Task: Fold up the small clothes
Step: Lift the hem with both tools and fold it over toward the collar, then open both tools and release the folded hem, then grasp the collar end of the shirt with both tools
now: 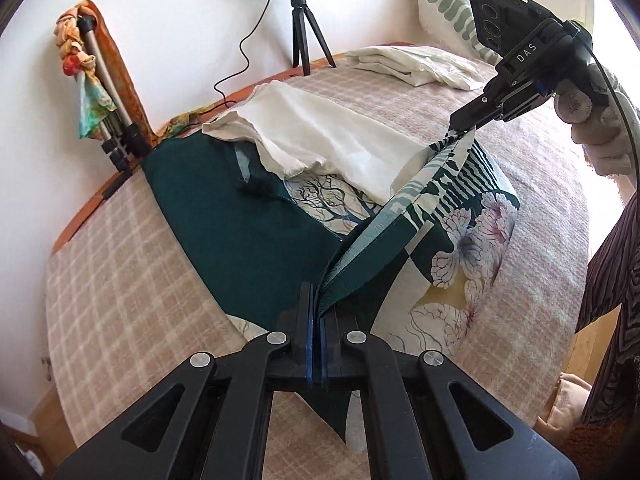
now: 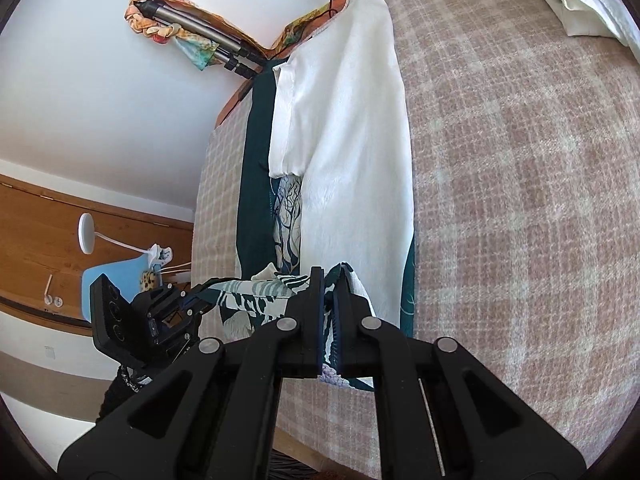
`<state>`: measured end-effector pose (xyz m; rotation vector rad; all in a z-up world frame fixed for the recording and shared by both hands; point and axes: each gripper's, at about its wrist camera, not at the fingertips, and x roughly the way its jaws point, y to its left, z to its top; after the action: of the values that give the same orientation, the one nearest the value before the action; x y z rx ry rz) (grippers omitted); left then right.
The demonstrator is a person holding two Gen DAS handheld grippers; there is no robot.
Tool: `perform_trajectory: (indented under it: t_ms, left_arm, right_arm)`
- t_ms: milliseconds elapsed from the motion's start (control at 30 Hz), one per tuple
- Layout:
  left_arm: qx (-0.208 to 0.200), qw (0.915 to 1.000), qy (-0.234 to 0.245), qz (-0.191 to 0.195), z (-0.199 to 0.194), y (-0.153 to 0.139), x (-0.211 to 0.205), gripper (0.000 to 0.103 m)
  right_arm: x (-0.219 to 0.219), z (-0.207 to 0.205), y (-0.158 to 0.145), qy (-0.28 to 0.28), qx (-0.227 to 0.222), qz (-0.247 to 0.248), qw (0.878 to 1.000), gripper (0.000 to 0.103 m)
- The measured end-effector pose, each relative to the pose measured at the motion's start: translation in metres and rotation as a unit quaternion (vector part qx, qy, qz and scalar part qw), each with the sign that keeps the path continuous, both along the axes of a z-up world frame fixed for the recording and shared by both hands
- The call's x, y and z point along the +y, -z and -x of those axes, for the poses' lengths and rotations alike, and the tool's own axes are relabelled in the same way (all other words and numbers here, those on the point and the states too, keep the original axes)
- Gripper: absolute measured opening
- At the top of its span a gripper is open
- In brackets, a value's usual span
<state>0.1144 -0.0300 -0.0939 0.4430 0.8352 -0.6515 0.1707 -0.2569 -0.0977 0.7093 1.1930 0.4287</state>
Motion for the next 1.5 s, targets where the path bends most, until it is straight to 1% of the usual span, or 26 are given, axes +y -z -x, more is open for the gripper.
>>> perform_trajectory:
  t_ms: [167, 300, 433, 500, 533, 567, 633, 667, 700, 733, 767, 867, 967, 1033, 1133, 1233, 1300, 1367, 1500]
  left_arm:
    - [0.005, 0.9999, 0.005, -0.01, -0.034, 0.013, -0.005, 0.001]
    - [0.004, 0.9997, 0.01, -0.021, -0.052, 0.023, -0.009, 0.001]
    - [0.008, 0.9997, 0.009, -0.021, -0.059, 0.03, -0.01, 0.001]
    - [0.01, 0.9997, 0.007, -0.021, -0.059, 0.031, -0.009, 0.002]
    - [0.005, 0.9997, 0.007, -0.025, -0.059, 0.031, -0.009, 0.003]
    - [-0.003, 0.9995, 0.003, -0.03, -0.06, 0.03, -0.009, 0.006]
    - [-0.013, 0.9993, -0.017, -0.031, -0.062, 0.027, -0.007, 0.017]
    - [-0.011, 0.9993, -0.027, -0.025, -0.064, 0.024, -0.004, 0.03]
    - [-0.012, 0.999, -0.038, -0.02, -0.066, 0.022, -0.001, 0.04]
    - [-0.016, 0.9987, -0.046, -0.016, -0.067, 0.02, 0.002, 0.043]
    - [-0.021, 0.9983, -0.053, -0.015, -0.069, 0.018, 0.004, 0.047]
    - [-0.023, 0.9973, -0.069, -0.01, -0.073, 0.014, 0.01, 0.047]
    - [-0.026, 0.9964, -0.081, -0.008, -0.079, 0.011, 0.017, 0.047]
    - [-0.022, 0.996, -0.087, 0.003, -0.085, 0.006, 0.022, 0.047]
    - [-0.002, 0.995, -0.095, 0.029, -0.098, 0.001, 0.03, 0.047]
    - [0.005, 0.9936, -0.102, 0.048, -0.112, -0.005, 0.037, 0.047]
    - [0.019, 0.9916, -0.111, 0.064, -0.126, -0.008, 0.042, 0.047]
    - [0.041, 0.9873, -0.127, 0.086, -0.145, -0.009, 0.048, 0.047]
    - [0.078, 0.9737, -0.165, 0.136, -0.186, -0.008, 0.061, 0.047]
  right_arm:
    - [-0.004, -0.027, 0.011, 0.008, 0.008, 0.008, 1.0, 0.005]
    - [-0.005, -0.04, 0.024, 0.011, 0.018, 0.017, 1.0, 0.005]
    - [-0.005, -0.05, 0.03, 0.013, 0.021, 0.024, 0.999, 0.005]
    - [-0.005, -0.052, 0.029, 0.006, 0.017, 0.026, 1.0, 0.005]
    - [-0.005, -0.052, 0.027, 0.005, 0.011, 0.029, 1.0, 0.005]
    - [-0.004, -0.053, 0.024, 0.002, 0.007, 0.037, 0.999, 0.007]
    - [-0.005, -0.052, 0.015, 0.002, -0.004, 0.068, 0.998, 0.021]
    - [-0.007, -0.05, 0.009, 0.007, -0.017, 0.082, 0.996, 0.034]
    - [-0.008, -0.048, 0.001, 0.012, -0.031, 0.093, 0.995, 0.045]
    - [-0.01, -0.045, -0.005, 0.015, -0.043, 0.098, 0.994, 0.048]
    - [-0.011, -0.043, -0.012, 0.014, -0.054, 0.101, 0.993, 0.048]
    - [-0.009, -0.037, -0.027, 0.003, -0.078, 0.107, 0.991, 0.048]
    - [-0.003, -0.035, -0.035, -0.006, -0.095, 0.13, 0.987, 0.048]
    - [0.002, -0.037, -0.038, -0.009, -0.105, 0.155, 0.982, 0.048]
    - [0.005, -0.046, -0.041, -0.009, -0.126, 0.197, 0.972, 0.048]
    - [0.001, -0.062, -0.04, -0.013, -0.137, 0.212, 0.968, 0.05]
    - [0.0, -0.075, -0.04, -0.023, -0.148, 0.22, 0.964, 0.055]
    - [-0.003, -0.091, -0.039, -0.029, -0.153, 0.225, 0.962, 0.055]
    - [-0.012, -0.129, -0.033, -0.025, -0.138, 0.225, 0.964, 0.055]
